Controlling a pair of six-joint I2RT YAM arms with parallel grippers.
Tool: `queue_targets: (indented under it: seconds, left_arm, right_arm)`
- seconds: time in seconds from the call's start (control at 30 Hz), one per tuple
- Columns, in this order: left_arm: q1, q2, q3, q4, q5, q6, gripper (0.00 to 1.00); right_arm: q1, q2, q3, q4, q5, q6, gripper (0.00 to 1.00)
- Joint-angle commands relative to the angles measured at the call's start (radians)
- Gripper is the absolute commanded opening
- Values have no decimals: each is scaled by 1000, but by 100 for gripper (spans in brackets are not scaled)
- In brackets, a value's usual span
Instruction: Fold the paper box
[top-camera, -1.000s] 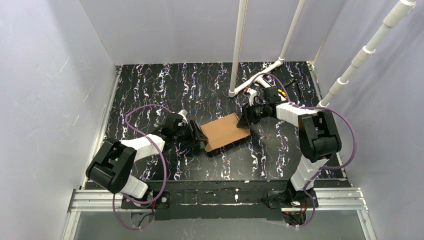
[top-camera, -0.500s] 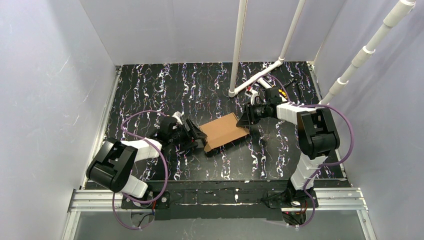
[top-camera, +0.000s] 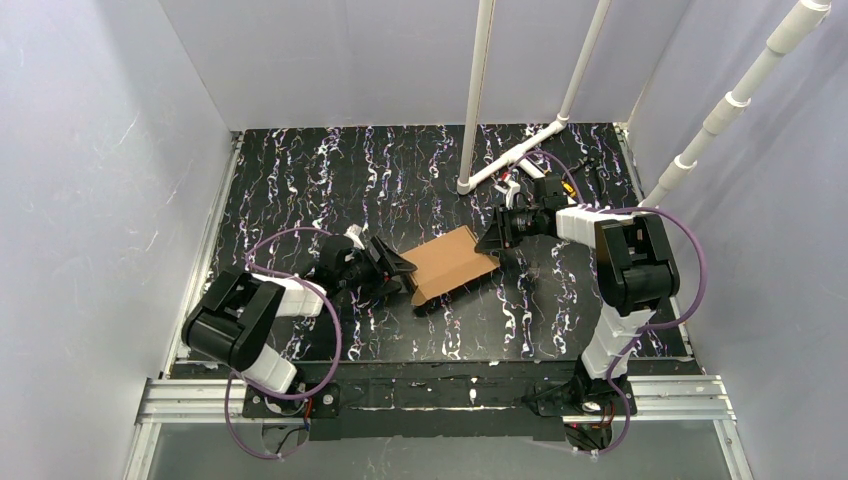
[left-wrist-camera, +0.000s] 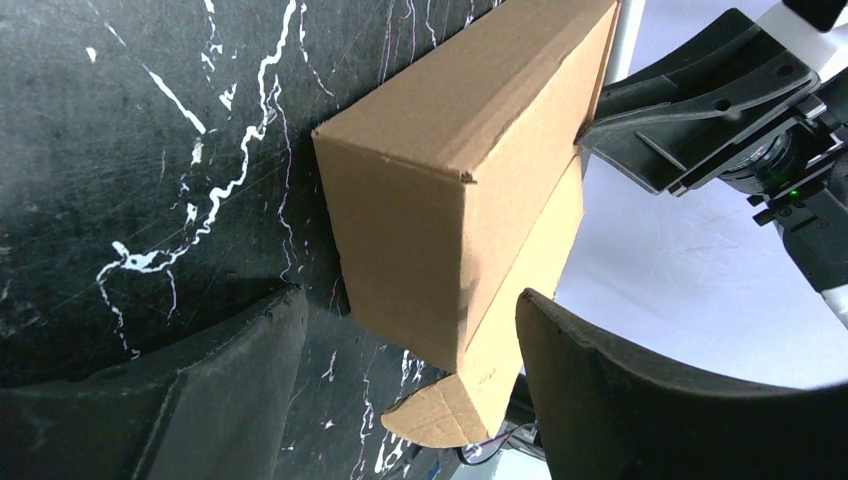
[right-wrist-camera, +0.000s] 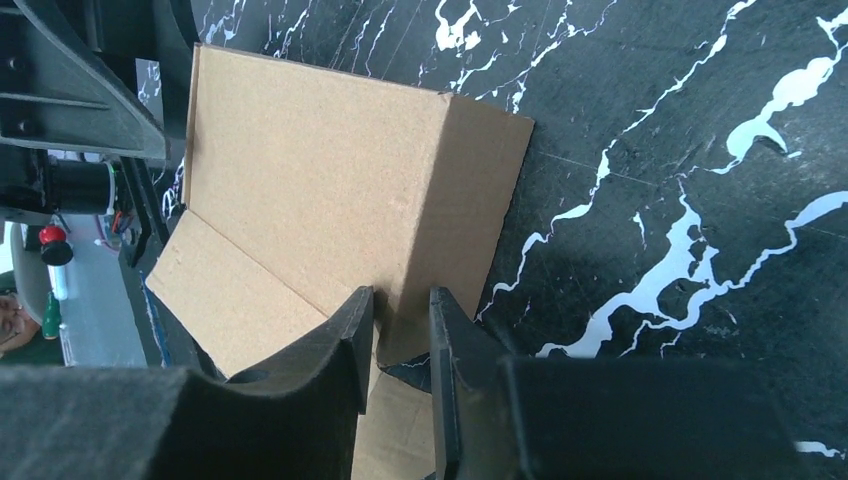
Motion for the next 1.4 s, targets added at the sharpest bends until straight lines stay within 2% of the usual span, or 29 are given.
queue_targets:
  seconds: [0.0, 0.4, 0.67, 1.0, 1.17, 1.37]
  left_arm:
    - [4, 26, -15, 69, 20, -28, 75]
    - [4, 71, -28, 170, 32, -48, 79]
    - [-11, 134, -30, 312, 44, -127, 79]
    - [-55, 225, -36, 513, -13, -257, 79]
    - [-66, 229, -32, 527, -45, -277, 73]
    - [-68, 236, -43, 526, -52, -292, 50]
  right_arm:
    - [-24, 50, -32, -18, 136, -34, 26]
    - [-43, 64, -33, -13, 143, -14, 22]
    - [-46, 78, -33, -11, 131, -4, 21]
    - [-46, 83, -32, -14, 119, -2, 21]
    - [-46, 82, -32, -15, 110, -3, 21]
    - [-45, 71, -25, -22, 71, -16, 25]
